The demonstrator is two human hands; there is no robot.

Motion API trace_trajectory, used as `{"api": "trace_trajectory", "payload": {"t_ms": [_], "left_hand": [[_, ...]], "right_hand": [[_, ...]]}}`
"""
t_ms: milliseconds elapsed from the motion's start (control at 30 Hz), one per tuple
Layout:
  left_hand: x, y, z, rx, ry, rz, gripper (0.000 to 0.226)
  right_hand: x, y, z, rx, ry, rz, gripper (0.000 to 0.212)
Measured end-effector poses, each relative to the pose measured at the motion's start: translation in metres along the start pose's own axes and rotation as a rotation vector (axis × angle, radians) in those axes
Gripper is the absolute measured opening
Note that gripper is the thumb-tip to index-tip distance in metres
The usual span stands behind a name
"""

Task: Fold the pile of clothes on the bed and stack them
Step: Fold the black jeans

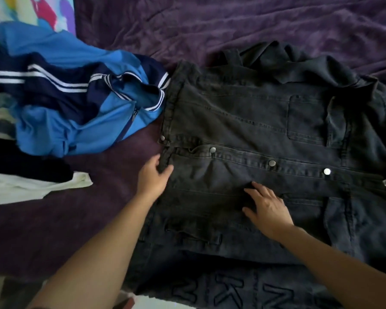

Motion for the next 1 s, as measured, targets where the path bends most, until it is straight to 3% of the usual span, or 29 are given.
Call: {"api": "trace_trajectory", "payload": {"t_ms": [167, 233, 333, 400, 467, 500, 567, 633, 667, 767, 833, 933, 1000], "left_hand": [[0.038, 0.017, 0.019, -0.09, 0.057, -0.135, 0.045], [0.021, 0.016, 0.018, -0.092, 0.081, -0.108, 0.042], [-0.011, 0.031, -0.013, -0.045, 0.338, 0.125, 0.023], [-0.026, 0.045, -0.036, -0.017, 0.528, 0.3, 0.019], [-0.035, 0.058, -0.048, 0.015, 0.613, 0.446, 0.02], [-0.033, 0.061, -0.05, 0.019, 0.608, 0.453, 0.021], [-0.009, 0.057, -0.053, -0.012, 0.513, 0.282, 0.021], [0.01, 0.036, -0.05, -0.044, 0.307, 0.045, 0.03], [0.008, 0.027, -0.046, -0.03, 0.223, 0.023, 0.029], [-0.046, -0.002, -0.03, 0.182, 0.159, 0.302, 0.007], [-0.1, -0.042, -0.007, 0.343, 0.081, 0.461, 0.023], [-0.163, -0.102, 0.021, 0.583, -0.047, 0.575, 0.057], [-0.19, -0.128, 0.031, 0.637, -0.129, 0.622, 0.069]], "right_hand": [[0.002, 0.01, 0.006, -0.056, 0.038, -0.005, 0.062], [-0.007, 0.008, 0.014, -0.088, 0.051, 0.0, 0.065], [-0.02, 0.004, 0.021, -0.103, 0.069, 0.004, 0.067], [-0.023, 0.004, 0.021, -0.088, 0.068, 0.013, 0.068], [-0.025, 0.006, 0.018, -0.058, 0.062, 0.02, 0.07], [-0.025, 0.006, 0.016, -0.037, 0.064, 0.027, 0.07], [-0.03, 0.008, 0.012, -0.008, 0.066, 0.05, 0.069], [-0.043, 0.008, 0.01, -0.019, 0.084, 0.057, 0.066], [-0.053, 0.006, 0.008, -0.029, 0.125, 0.036, 0.063], [-0.098, -0.014, 0.009, -0.047, 0.29, -0.126, 0.043], [-0.133, -0.027, 0.021, -0.052, 0.325, -0.194, 0.039], [-0.175, -0.028, 0.058, -0.115, 0.12, -0.172, 0.054], [-0.194, -0.02, 0.077, -0.158, -0.049, -0.075, 0.051]]}}
Point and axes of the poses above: each hand's wrist, its own x-axis towards the middle knuckle, its own z-axis out of the palm, y = z × x, the point moved 5 cm from there along x, towards the middle knuckle, and after that the axes turned 8 degrees about -z, right-handed, at the moved point
